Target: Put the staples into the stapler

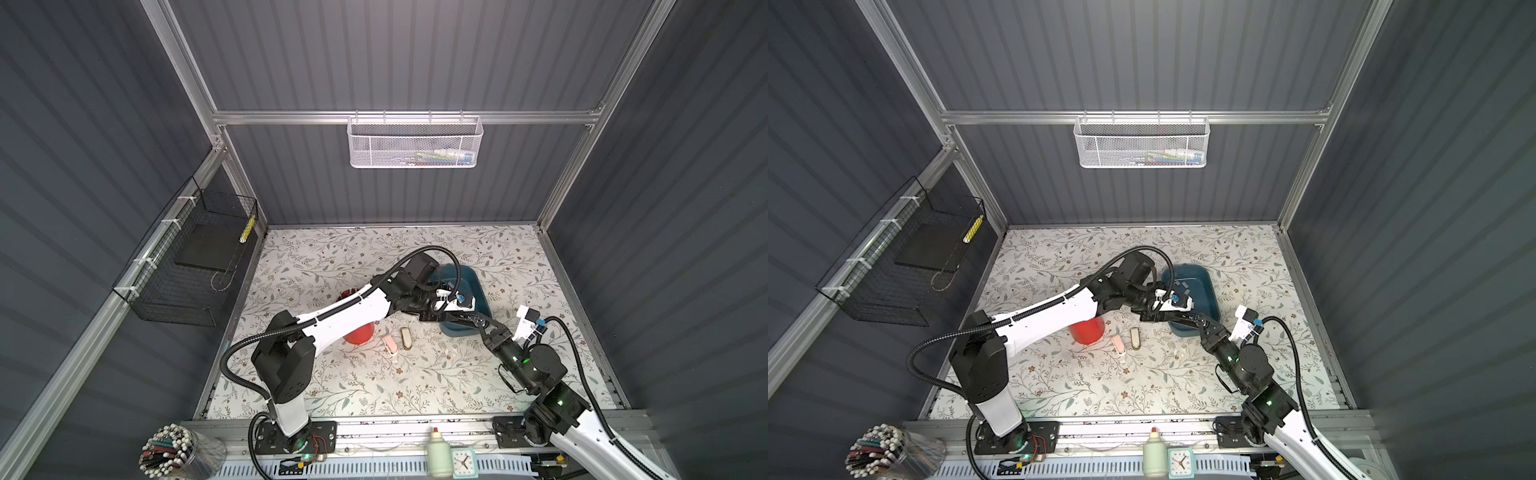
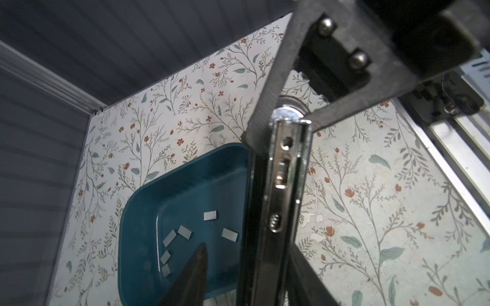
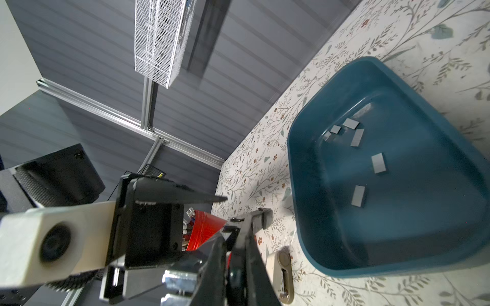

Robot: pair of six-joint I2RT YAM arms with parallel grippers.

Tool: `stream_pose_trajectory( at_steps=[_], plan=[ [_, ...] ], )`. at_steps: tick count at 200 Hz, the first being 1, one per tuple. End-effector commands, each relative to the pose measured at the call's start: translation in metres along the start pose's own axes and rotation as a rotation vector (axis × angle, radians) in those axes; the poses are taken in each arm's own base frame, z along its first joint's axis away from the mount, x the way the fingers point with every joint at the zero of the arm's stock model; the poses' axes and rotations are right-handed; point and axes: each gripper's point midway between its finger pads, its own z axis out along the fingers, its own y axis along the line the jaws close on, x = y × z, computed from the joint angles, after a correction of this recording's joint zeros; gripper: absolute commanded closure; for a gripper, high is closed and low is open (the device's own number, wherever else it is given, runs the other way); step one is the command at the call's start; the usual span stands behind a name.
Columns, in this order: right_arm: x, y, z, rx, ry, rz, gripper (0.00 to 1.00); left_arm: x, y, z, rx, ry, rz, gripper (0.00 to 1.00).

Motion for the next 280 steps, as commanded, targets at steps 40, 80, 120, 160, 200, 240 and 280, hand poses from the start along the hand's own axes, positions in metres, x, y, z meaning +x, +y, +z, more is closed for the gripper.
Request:
stream_pose_trajectory(
  at_steps=[40, 80, 120, 160, 200, 240, 280],
  plan=[
    [-0.014, 0.031, -0.004, -0.128, -0.053, 0.043, 1.0, -0.003, -0.001, 0.01, 0.035, -0.007, 0.005, 0.65],
    [-0.013, 0.031, -0.003, -0.127, -0.052, 0.049, 1.0, -0.005, -0.002, 0.012, 0.042, -0.032, 0.016, 0.63],
    [-0.012, 0.028, -0.003, -0.114, -0.048, 0.049, 1.0, -0.005, -0.004, 0.015, 0.068, -0.032, 0.028, 0.94],
    [-0.017, 0.016, -0.007, -0.021, -0.061, -0.009, 0.41, 0.014, -0.006, 0.014, 0.063, 0.051, 0.116, 1.0],
    [-0.034, 0.008, -0.027, 0.078, -0.116, -0.113, 0.26, 0.032, -0.009, -0.014, 0.125, 0.115, 0.189, 1.0],
    [-0.049, 0.009, -0.041, 0.149, -0.142, -0.246, 0.21, 0.051, -0.015, -0.037, 0.13, 0.143, 0.249, 1.0],
    [-0.059, 0.014, -0.037, 0.246, -0.115, -0.403, 0.17, 0.072, -0.032, -0.033, 0.265, 0.211, 0.276, 1.0]
  ],
)
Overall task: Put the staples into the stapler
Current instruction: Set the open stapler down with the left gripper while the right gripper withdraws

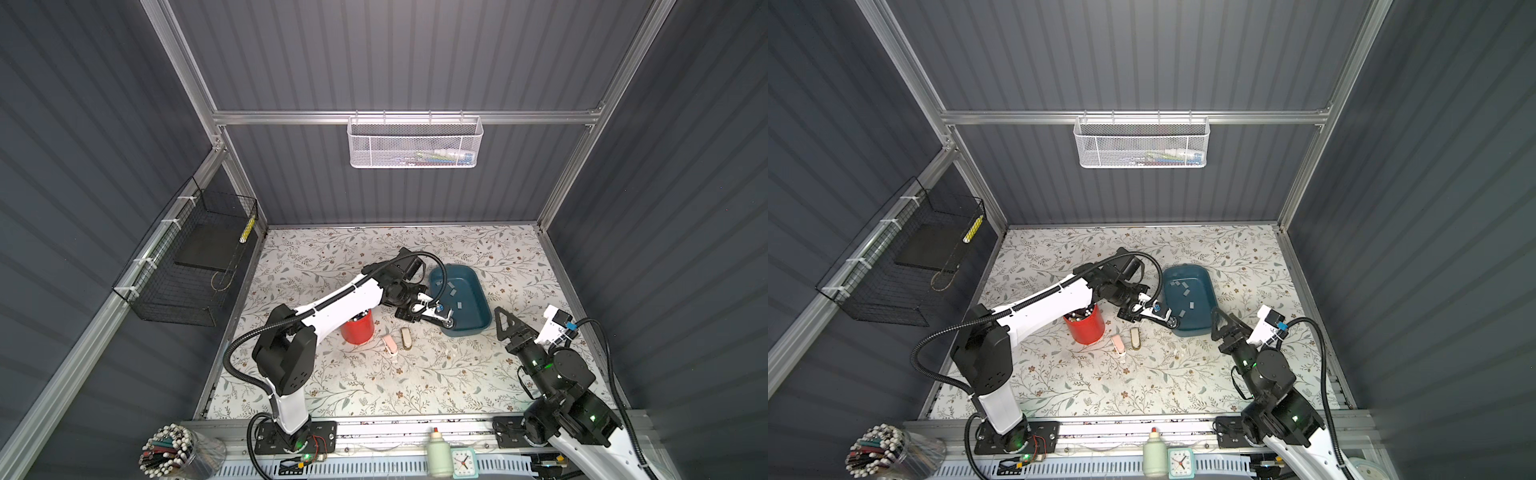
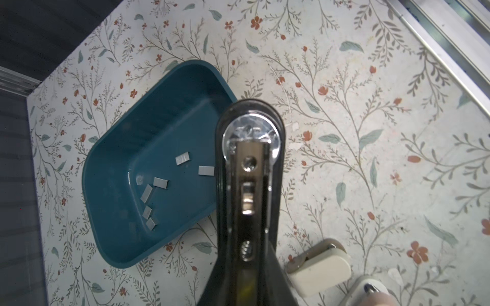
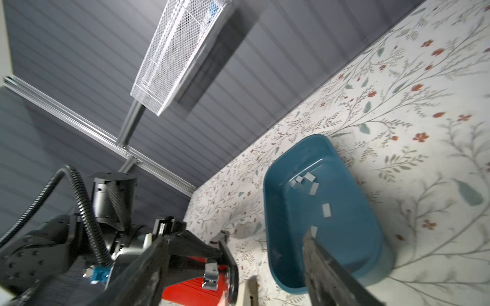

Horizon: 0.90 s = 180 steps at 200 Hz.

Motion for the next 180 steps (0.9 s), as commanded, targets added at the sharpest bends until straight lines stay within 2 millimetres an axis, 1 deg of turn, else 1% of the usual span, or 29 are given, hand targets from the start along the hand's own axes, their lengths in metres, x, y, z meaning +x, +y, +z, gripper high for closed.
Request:
stream_pose_trajectory(
  at_steps=[1, 16, 31, 52, 67, 81, 120, 122, 148, 158, 180],
  plan=[
    [-0.005, -0.007, 0.001, 0.08, 0.012, -0.152, 0.17, -0.006, -0.012, -0.007, 0.088, 0.007, 0.089, 1.0],
    [-0.007, -0.008, 0.006, 0.115, 0.02, -0.221, 0.13, -0.004, -0.022, 0.0, 0.15, 0.012, 0.124, 1.0],
    [-0.01, -0.012, 0.011, 0.155, 0.031, -0.27, 0.1, -0.004, -0.028, 0.005, 0.161, 0.009, 0.18, 1.0],
    [-0.011, -0.02, 0.018, 0.191, 0.041, -0.31, 0.07, -0.006, -0.028, 0.01, 0.134, 0.0, 0.228, 1.0],
    [-0.01, -0.024, 0.023, 0.183, 0.043, -0.315, 0.04, -0.006, -0.027, 0.014, 0.133, 0.001, 0.248, 1.0],
    [-0.009, -0.033, 0.028, 0.189, 0.043, -0.293, 0.04, -0.004, -0.027, 0.021, 0.145, 0.025, 0.274, 1.0],
    [-0.008, -0.056, 0.04, 0.219, 0.058, -0.245, 0.03, -0.003, -0.037, 0.047, 0.239, 0.07, 0.315, 1.0],
    [-0.007, -0.057, 0.041, 0.221, 0.06, -0.245, 0.03, 0.002, -0.037, 0.049, 0.243, 0.094, 0.318, 1.0],
    [-0.001, -0.072, 0.052, 0.246, 0.082, -0.258, 0.01, 0.02, -0.034, 0.068, 0.253, 0.207, 0.358, 1.0],
    [0.001, -0.08, 0.054, 0.273, 0.089, -0.27, 0.01, 0.023, -0.035, 0.072, 0.257, 0.212, 0.371, 1.0],
    [0.001, -0.098, 0.057, 0.346, 0.081, -0.3, 0.01, 0.017, -0.034, 0.076, 0.261, 0.176, 0.387, 1.0]
  ],
)
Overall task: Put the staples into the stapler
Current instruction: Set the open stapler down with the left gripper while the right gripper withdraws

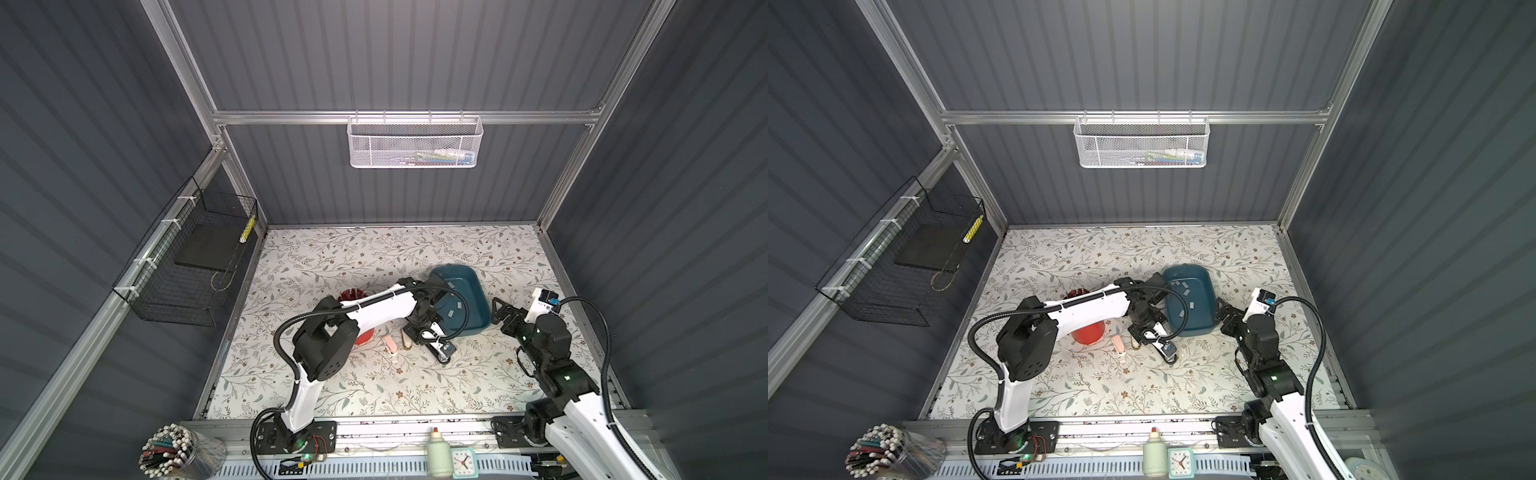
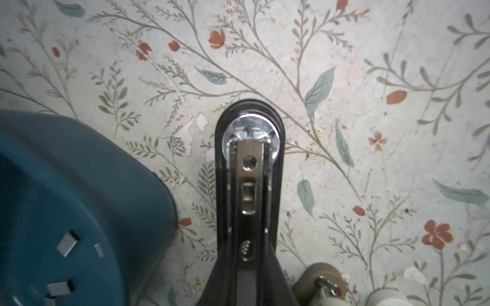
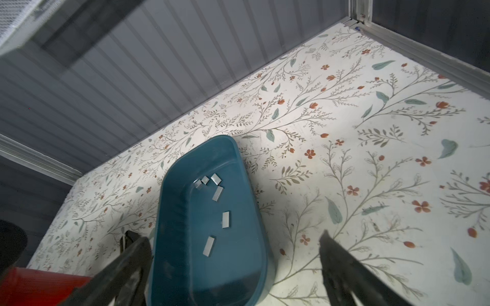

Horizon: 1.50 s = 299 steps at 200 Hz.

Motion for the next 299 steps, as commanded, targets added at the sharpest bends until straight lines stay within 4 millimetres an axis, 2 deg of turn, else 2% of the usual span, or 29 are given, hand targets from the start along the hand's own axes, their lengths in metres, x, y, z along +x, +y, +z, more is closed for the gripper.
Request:
stream_pose_trajectory(
  at_steps=[1, 27, 47, 75, 130, 146, 150, 178, 189, 210, 245, 264, 273, 282, 291, 294, 295, 299],
  plan=[
    [-0.004, -0.006, 0.007, 0.024, -0.037, -0.037, 0.01, -0.001, 0.015, -0.012, -0.045, 0.014, 0.059, 1.0],
    [-0.003, -0.02, 0.014, 0.084, -0.046, -0.036, 0.01, 0.004, 0.019, -0.004, -0.023, 0.033, 0.067, 1.0],
    [-0.005, -0.025, 0.016, 0.1, -0.059, -0.024, 0.01, 0.008, 0.021, 0.006, -0.006, 0.057, 0.087, 1.0],
    [-0.004, -0.027, 0.017, 0.1, -0.068, -0.014, 0.01, 0.014, 0.035, 0.017, -0.041, 0.079, 0.135, 1.0],
    [-0.004, -0.028, 0.015, 0.081, -0.084, -0.004, 0.01, 0.002, 0.067, 0.025, -0.044, 0.001, 0.169, 1.0],
    [-0.004, -0.027, 0.015, 0.076, -0.081, -0.004, 0.01, -0.001, 0.071, 0.029, -0.016, -0.018, 0.166, 1.0],
    [-0.003, -0.027, 0.015, 0.076, -0.08, -0.003, 0.01, -0.001, 0.07, 0.03, -0.006, -0.021, 0.166, 0.98],
    [-0.003, -0.028, 0.015, 0.073, -0.081, 0.003, 0.01, -0.004, 0.069, 0.032, -0.012, -0.023, 0.158, 0.64],
    [-0.003, -0.028, 0.015, 0.071, -0.082, 0.005, 0.01, -0.004, 0.072, 0.029, -0.043, -0.017, 0.149, 0.55],
    [-0.004, -0.028, 0.015, 0.069, -0.082, 0.004, 0.01, -0.007, 0.079, 0.012, -0.102, -0.001, 0.127, 0.46],
    [-0.002, -0.027, 0.015, 0.064, -0.075, 0.005, 0.01, -0.016, 0.082, -0.033, -0.184, 0.021, 0.095, 0.45],
    [-0.002, -0.027, 0.014, 0.059, -0.077, 0.005, 0.01, -0.025, 0.087, -0.067, -0.293, 0.003, -0.003, 0.49],
    [-0.002, -0.027, 0.014, 0.056, -0.078, 0.006, 0.01, -0.034, 0.092, -0.091, -0.393, -0.023, -0.05, 0.56],
    [-0.002, -0.027, 0.014, 0.054, -0.078, 0.006, 0.01, -0.041, 0.1, -0.116, -0.536, -0.064, -0.133, 0.58],
    [-0.001, -0.027, 0.014, 0.053, -0.076, 0.006, 0.01, -0.046, 0.103, -0.141, -0.68, -0.117, -0.226, 0.57],
    [-0.001, -0.027, 0.014, 0.053, -0.075, 0.006, 0.01, -0.048, 0.107, -0.155, -0.744, -0.14, -0.264, 0.55],
    [-0.001, -0.027, 0.014, 0.053, -0.075, 0.006, 0.01, -0.047, 0.105, -0.152, -0.746, -0.144, -0.283, 0.54],
    [-0.001, -0.027, 0.015, 0.056, -0.076, 0.007, 0.01, -0.047, 0.104, -0.162, -0.807, -0.169, -0.349, 0.52]
  ],
)
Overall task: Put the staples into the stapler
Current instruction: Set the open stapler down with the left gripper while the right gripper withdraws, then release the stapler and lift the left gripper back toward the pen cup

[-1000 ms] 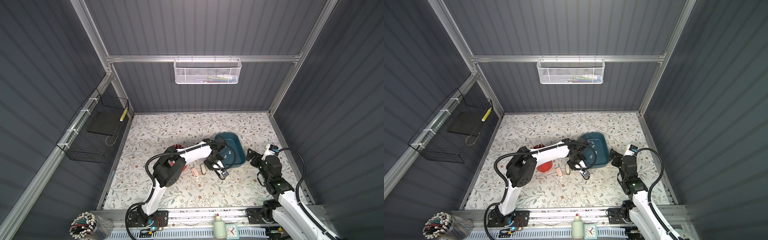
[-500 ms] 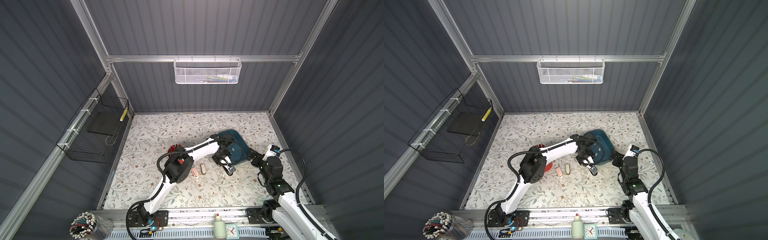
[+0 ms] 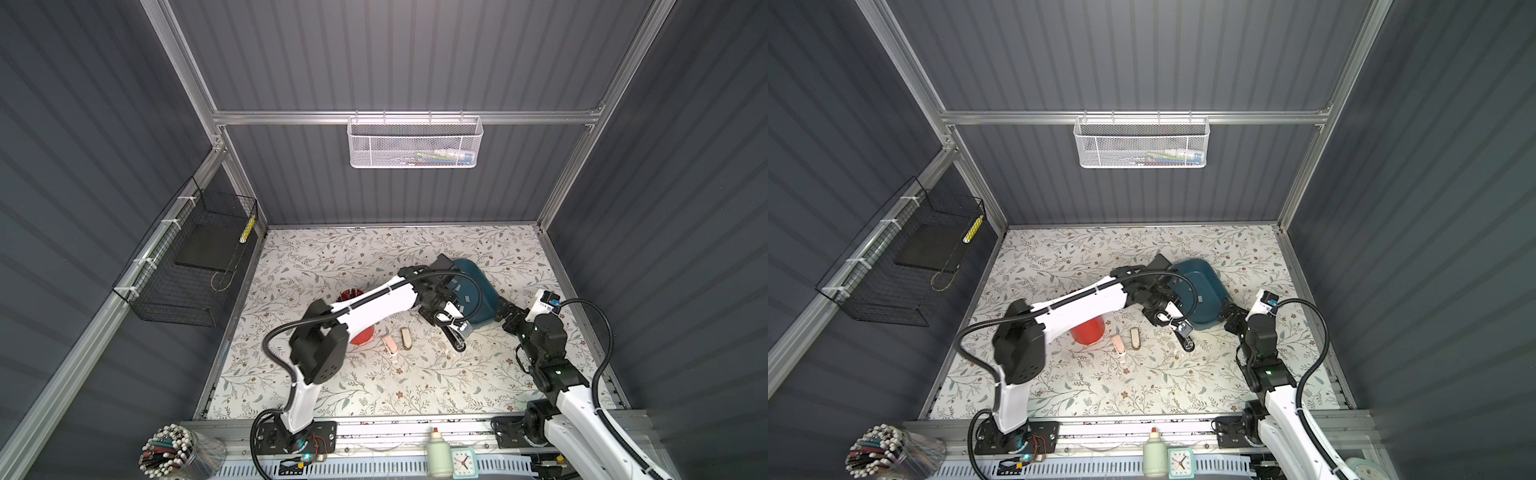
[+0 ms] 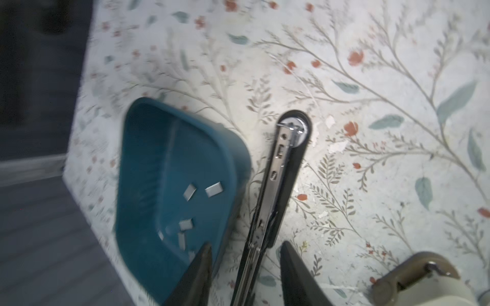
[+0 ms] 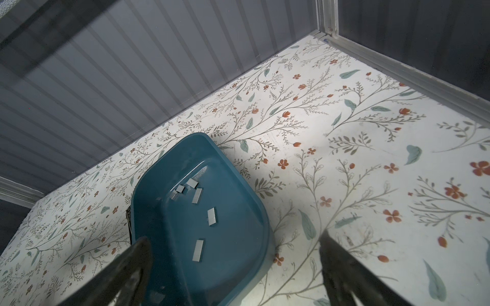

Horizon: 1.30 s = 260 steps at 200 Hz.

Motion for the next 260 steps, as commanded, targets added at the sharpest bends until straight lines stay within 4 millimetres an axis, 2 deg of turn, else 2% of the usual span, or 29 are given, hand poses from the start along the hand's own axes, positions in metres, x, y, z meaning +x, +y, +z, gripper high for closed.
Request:
stream_pose_trajectory(
  at_steps=[1, 14, 25, 28, 29, 30, 31, 33, 43, 66, 80, 95, 109, 116, 128, 142, 155, 199, 221, 260],
  plan=[
    [0.001, 0.0, 0.0, -0.01, -0.003, 0.003, 0.01, -0.021, 0.049, -0.055, -0.385, -0.104, -0.333, 0.52],
    [0.002, 0.0, 0.001, -0.008, 0.004, 0.004, 0.01, -0.016, 0.067, -0.096, -0.593, -0.15, -0.589, 0.51],
    [0.002, 0.0, 0.001, -0.009, 0.007, 0.006, 0.01, -0.008, 0.066, -0.123, -0.685, -0.184, -0.798, 0.44],
    [0.002, 0.0, 0.002, -0.01, 0.008, 0.005, 0.01, -0.005, 0.063, -0.127, -0.699, -0.189, -0.849, 0.33],
    [0.002, 0.001, 0.002, -0.011, 0.008, 0.005, 0.01, -0.004, 0.062, -0.129, -0.704, -0.192, -0.864, 0.26],
    [0.002, 0.001, 0.002, -0.012, 0.009, 0.005, 0.01, -0.004, 0.062, -0.131, -0.709, -0.196, -0.876, 0.13],
    [0.002, 0.001, 0.002, -0.011, 0.009, 0.005, 0.01, -0.003, 0.061, -0.132, -0.712, -0.201, -0.893, 0.07],
    [0.002, 0.001, 0.002, -0.012, 0.009, 0.004, 0.01, -0.003, 0.059, -0.134, -0.716, -0.21, -0.92, 0.02],
    [0.003, 0.001, 0.002, -0.014, 0.012, 0.005, 0.01, 0.001, 0.049, -0.142, -0.74, -0.249, -1.022, 0.0],
    [0.004, 0.001, 0.002, -0.011, 0.016, 0.007, 0.01, 0.001, 0.028, -0.147, -0.757, -0.395, -1.208, 0.0],
    [0.004, 0.001, 0.002, -0.012, 0.017, 0.008, 0.01, -0.01, 0.014, -0.142, -0.686, -0.499, -1.275, 0.0],
    [0.004, 0.0, 0.002, -0.009, 0.018, 0.01, 0.01, -0.029, -0.003, -0.127, -0.544, -0.609, -1.294, 0.0],
    [0.005, 0.0, 0.003, -0.008, 0.024, 0.009, 0.01, -0.034, -0.013, -0.109, -0.453, -0.635, -1.359, 0.0],
    [0.005, 0.001, 0.004, -0.008, 0.03, 0.008, 0.01, -0.025, -0.016, -0.1, -0.453, -0.599, -1.41, 0.0],
    [0.006, 0.001, 0.005, -0.007, 0.037, 0.006, 0.01, 0.003, -0.025, -0.081, -0.508, -0.485, -1.544, 0.0],
    [0.008, 0.003, 0.005, -0.019, 0.047, 0.0, 0.01, 0.029, -0.041, -0.061, -0.548, -0.323, -1.623, 0.01],
    [0.009, 0.006, 0.005, -0.037, 0.05, -0.003, 0.01, 0.047, -0.054, -0.051, -0.595, -0.256, -1.666, 0.01],
    [0.01, 0.006, 0.01, -0.024, 0.073, -0.007, 0.03, 0.092, -0.078, -0.061, -0.814, -0.063, -1.674, 0.02],
    [0.011, 0.007, 0.01, -0.028, 0.08, -0.008, 0.03, 0.103, -0.093, -0.061, -0.847, 0.013, -1.651, 0.01],
    [0.012, 0.007, 0.009, -0.032, 0.083, -0.009, 0.02, 0.125, -0.101, -0.063, -0.919, 0.179, -1.608, 0.0]
  ],
)
